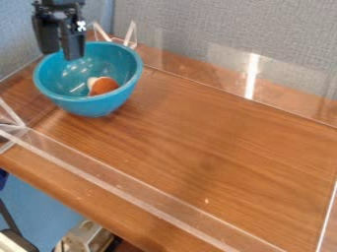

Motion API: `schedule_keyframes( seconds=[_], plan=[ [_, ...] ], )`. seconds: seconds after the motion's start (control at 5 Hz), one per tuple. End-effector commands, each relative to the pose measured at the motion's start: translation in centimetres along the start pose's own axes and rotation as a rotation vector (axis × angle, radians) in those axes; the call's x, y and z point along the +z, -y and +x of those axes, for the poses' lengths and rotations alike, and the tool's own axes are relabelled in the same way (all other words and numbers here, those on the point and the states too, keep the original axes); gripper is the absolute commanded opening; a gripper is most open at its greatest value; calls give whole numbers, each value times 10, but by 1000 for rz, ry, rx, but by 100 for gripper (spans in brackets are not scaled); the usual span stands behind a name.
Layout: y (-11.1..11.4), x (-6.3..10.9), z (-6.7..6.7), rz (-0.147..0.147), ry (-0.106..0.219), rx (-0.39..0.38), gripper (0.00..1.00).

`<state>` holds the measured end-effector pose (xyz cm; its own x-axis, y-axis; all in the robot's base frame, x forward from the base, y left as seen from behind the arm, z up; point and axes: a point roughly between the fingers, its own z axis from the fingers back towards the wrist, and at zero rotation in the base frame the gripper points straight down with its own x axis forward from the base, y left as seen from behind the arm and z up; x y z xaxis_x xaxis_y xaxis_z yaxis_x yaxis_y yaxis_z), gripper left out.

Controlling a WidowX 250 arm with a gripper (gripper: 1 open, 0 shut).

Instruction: Put the mushroom in the blue bowl

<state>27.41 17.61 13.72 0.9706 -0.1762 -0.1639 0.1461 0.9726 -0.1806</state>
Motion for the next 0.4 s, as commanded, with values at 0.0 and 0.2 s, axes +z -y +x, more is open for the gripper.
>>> schedule_keyframes(
  seconds=[0.0,0.2],
  plan=[
    [-5,42,-16,54,91,-5,100],
    [-8,33,-15,43,88,-18,100]
  ],
)
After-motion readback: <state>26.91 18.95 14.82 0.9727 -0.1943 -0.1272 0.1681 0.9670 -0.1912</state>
